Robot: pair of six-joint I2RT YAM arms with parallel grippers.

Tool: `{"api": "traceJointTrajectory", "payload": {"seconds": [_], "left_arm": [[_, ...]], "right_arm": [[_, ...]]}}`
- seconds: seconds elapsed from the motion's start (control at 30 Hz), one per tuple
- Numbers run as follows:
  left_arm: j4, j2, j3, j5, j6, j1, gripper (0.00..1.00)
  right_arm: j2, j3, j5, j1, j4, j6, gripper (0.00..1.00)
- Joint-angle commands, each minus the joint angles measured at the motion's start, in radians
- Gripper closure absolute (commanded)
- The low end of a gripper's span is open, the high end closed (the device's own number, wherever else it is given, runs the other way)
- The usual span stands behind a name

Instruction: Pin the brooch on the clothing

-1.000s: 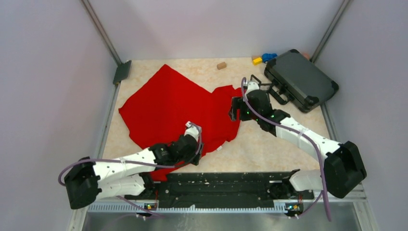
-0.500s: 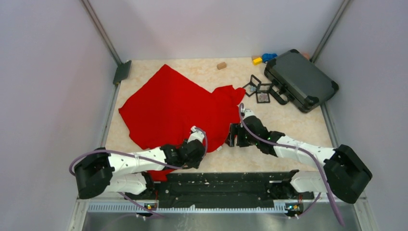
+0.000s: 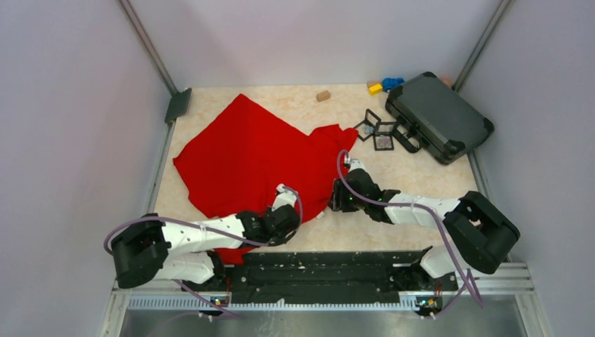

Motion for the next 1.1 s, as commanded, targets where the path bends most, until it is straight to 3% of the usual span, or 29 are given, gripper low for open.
{"api": "traceJointTrajectory", "payload": {"seconds": [0.0,0.1,0.2,0.4,0.6,0.73,0.8,0.93,1.07], "left_arm": [[-0.036,0.006,0.045,-0.09,-0.04,-0.004,0.96],[-0.052,-0.018,0.073,-0.162,-0.018,0.002,1.0],[-0.05,-0.077,0.111,-0.166,0.036,0.061,1.0],[0.045,-0.162,0.12,0.079,0.169,0.39,1.0],[0.028,-0.064,0.203,0.183,0.282,0.562,1.0],[0.061,0.025,0.222,0.213,0.295,0.642,1.0],[0.091,0.062,0.23,0.2,0.286,0.671,1.0],[0.126,0.132,0.273,0.169,0.273,0.698,1.0],[0.109,0.183,0.331,0.173,0.275,0.7,0.85]], "right_arm": [[0.015,0.062,0.019,0.011,0.009,-0.019,0.66],[-0.001,0.115,0.04,0.011,-0.032,-0.047,0.87],[0.008,0.201,0.075,0.011,-0.078,-0.098,1.0],[0.157,0.43,0.118,0.0,-0.126,-0.212,1.0],[0.248,0.572,0.041,-0.019,-0.149,-0.244,1.0],[0.193,0.492,0.029,-0.014,-0.135,-0.217,0.66],[0.168,0.43,0.03,-0.004,-0.127,-0.193,0.57],[0.13,0.305,0.016,0.042,-0.092,-0.135,0.49],[0.124,0.23,0.019,0.109,-0.015,-0.094,0.44]]}}
